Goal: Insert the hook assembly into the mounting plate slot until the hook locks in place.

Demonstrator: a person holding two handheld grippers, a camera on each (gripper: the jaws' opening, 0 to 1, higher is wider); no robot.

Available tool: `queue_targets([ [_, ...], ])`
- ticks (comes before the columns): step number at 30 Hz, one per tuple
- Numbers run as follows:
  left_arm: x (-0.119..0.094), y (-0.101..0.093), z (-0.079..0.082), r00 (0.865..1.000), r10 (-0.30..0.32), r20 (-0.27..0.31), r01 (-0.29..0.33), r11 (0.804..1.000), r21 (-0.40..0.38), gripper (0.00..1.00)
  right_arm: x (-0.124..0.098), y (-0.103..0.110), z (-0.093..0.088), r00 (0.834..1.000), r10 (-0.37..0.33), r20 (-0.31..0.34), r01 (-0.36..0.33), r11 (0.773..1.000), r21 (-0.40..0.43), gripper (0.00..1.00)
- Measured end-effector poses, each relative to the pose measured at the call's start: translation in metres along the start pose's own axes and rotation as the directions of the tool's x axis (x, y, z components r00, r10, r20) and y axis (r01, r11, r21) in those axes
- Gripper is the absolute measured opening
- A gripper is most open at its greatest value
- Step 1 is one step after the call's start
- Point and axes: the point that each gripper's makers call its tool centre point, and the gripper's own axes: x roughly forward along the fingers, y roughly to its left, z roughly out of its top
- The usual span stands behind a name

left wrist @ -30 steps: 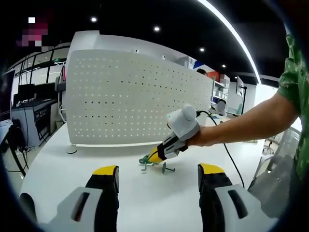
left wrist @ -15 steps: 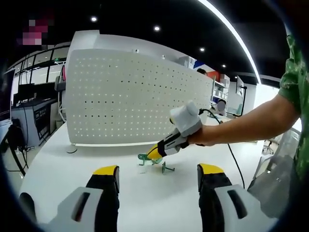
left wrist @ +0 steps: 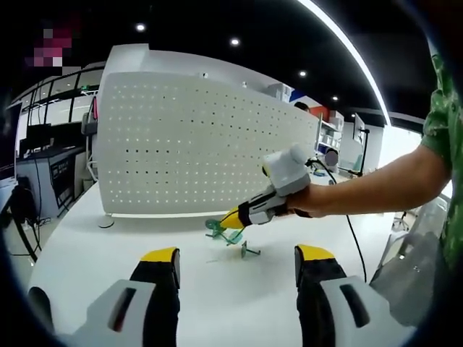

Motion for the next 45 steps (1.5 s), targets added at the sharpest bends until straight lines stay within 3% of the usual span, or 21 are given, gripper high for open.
queue_targets([
  [12,0.003,-0.001,0.003,1.0,-0.003,-0.002,0.003,1.0,0.003,0.65,-0.016,-0.001,0.013,0.998,-0.023,0.052,0.022,1.0,0.022,0.0],
  [28,0.021,-0.001,0.052,0.998,-0.036,0.06,0.033,0.998,0.055,0.64,-0.042,-0.002,0.044,0.987,-0.07,0.144,0.065,0.997,0.039,0.0],
  [45,0.038,0.001,0.083,0.995,-0.065,0.071,0.059,0.995,0.074,0.62,-0.072,0.0,0.073,0.962,-0.126,0.242,0.108,0.99,0.087,0.0],
])
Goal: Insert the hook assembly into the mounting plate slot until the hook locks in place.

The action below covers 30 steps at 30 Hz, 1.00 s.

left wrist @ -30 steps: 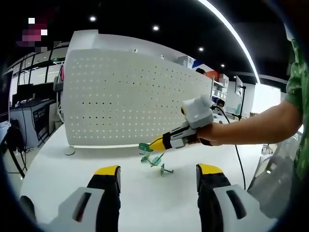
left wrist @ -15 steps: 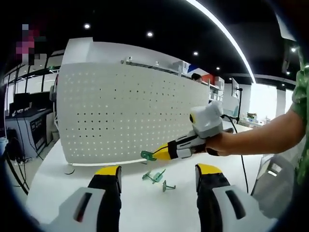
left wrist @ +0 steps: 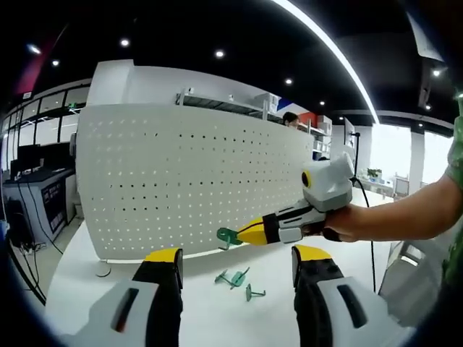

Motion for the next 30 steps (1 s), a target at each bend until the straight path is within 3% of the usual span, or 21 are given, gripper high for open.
queue_targets([
  [15,0.007,-0.001,0.022,0.999,-0.022,0.028,0.023,0.999,-0.025,0.59,-0.019,0.005,0.032,0.994,-0.041,0.106,0.035,0.998,0.058,0.0],
  [30,0.013,-0.002,0.035,0.998,-0.028,0.05,0.032,0.995,-0.099,0.56,-0.028,0.023,0.055,0.97,-0.042,0.239,0.013,0.993,0.12,0.0],
])
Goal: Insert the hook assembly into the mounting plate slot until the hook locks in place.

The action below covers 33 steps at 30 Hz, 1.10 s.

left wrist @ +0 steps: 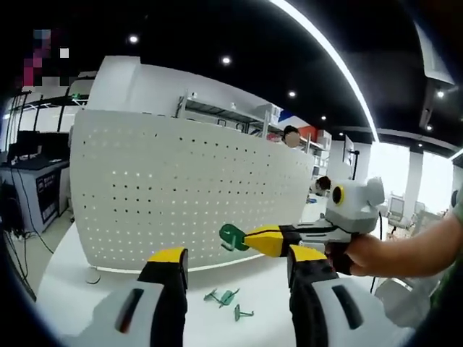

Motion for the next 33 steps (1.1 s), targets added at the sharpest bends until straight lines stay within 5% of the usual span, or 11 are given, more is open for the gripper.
queue_targets([
  [17,0.005,0.002,0.014,0.998,-0.004,0.066,0.015,0.985,-0.171,0.45,-0.004,0.018,0.015,0.994,0.029,0.107,-0.038,0.996,0.081,0.0],
  [28,0.007,0.002,0.019,0.993,-0.031,0.116,0.069,0.937,-0.344,0.32,-0.005,0.026,0.022,0.988,0.055,0.147,-0.069,0.993,0.093,0.0],
  [33,0.01,0.0,0.019,0.992,-0.038,0.117,0.078,0.928,-0.364,0.29,-0.005,0.028,0.025,0.984,0.059,0.165,-0.076,0.992,0.104,0.0],
])
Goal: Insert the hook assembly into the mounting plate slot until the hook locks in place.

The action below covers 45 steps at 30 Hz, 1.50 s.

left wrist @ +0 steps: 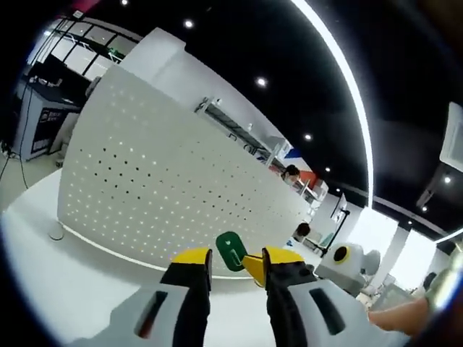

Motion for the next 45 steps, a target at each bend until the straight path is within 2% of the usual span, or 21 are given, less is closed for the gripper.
queue_targets([
  [10,0.004,0.001,0.0,1.0,-0.003,0.006,0.003,0.999,-0.045,0.23,0.0,0.006,0.005,1.0,0.012,0.029,-0.012,1.0,0.001,0.0],
  [27,0.008,0.0,0.001,1.0,0.006,0.019,-0.005,0.997,-0.073,0.12,0.0,0.01,0.007,0.999,0.019,0.048,-0.019,1.0,-0.003,0.0],
  [45,0.008,-0.008,0.001,1.0,-0.021,0.013,0.022,0.996,-0.091,0.05,-0.005,0.015,0.013,0.996,0.047,0.081,-0.049,0.999,0.018,0.0],
])
